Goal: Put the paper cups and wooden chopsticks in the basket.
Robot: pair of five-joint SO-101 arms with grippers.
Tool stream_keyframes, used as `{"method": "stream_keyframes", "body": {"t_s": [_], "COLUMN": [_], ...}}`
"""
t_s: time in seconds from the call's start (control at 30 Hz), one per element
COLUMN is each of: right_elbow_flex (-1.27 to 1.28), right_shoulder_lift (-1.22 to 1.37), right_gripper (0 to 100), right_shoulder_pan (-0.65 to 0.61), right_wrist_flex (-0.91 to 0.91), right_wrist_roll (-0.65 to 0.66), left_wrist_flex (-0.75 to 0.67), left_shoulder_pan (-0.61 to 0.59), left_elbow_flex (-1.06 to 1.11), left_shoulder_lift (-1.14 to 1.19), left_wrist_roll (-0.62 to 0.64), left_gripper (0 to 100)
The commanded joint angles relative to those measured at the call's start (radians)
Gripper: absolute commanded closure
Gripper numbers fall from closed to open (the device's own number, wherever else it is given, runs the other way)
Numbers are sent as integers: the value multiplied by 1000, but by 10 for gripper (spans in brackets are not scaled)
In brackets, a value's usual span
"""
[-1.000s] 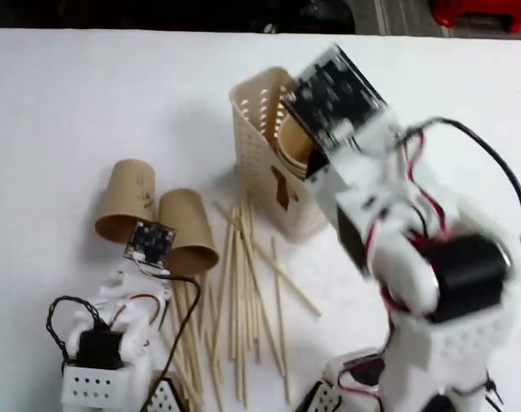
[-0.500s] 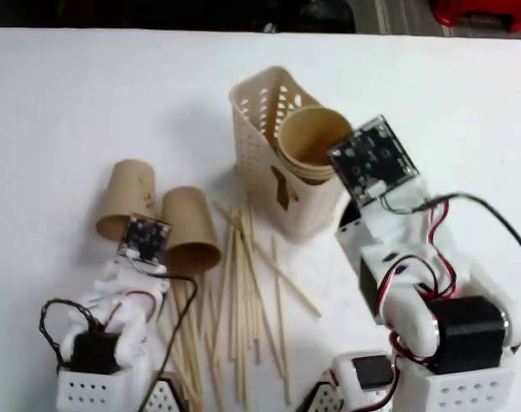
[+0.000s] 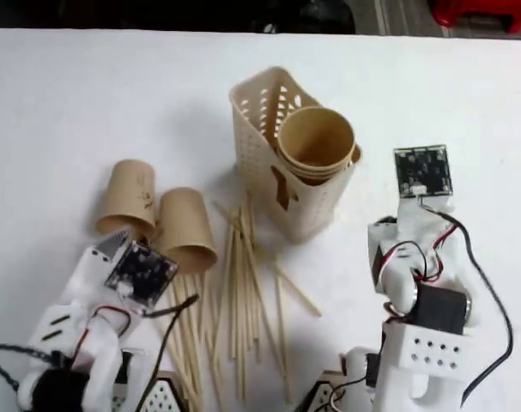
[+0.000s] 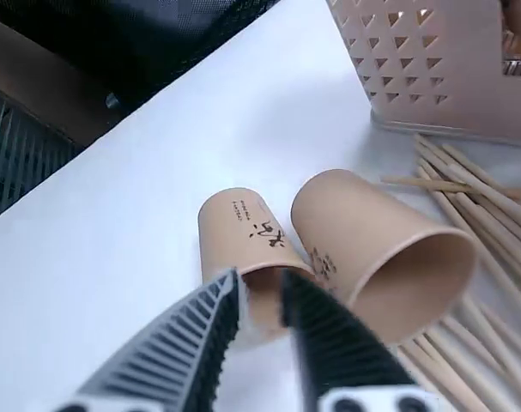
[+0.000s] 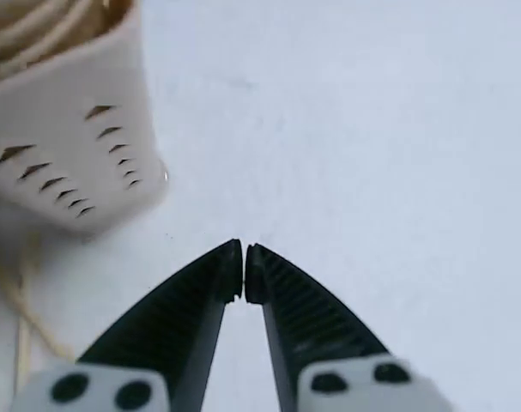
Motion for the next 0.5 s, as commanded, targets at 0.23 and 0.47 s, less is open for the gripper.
{"method": "stream_keyframes", "body": {"t_s": [0.23,0.47], "right_elbow_flex": [61,97], "right_shoulder_lift": [-16,-16], "right_gripper": [978,977], "right_shoulder_pan": [79,79], "right_wrist_flex": [-131,-174], "right_wrist_roll": [-112,-107], "left_wrist_flex": [61,-77], "left_shoulder_pan": [-1,-1], "left_elbow_flex": [-153,-167], "left_shoulder_lift": [389,644], "left_wrist_roll": [-129,-173], "left_gripper": [750,719]}}
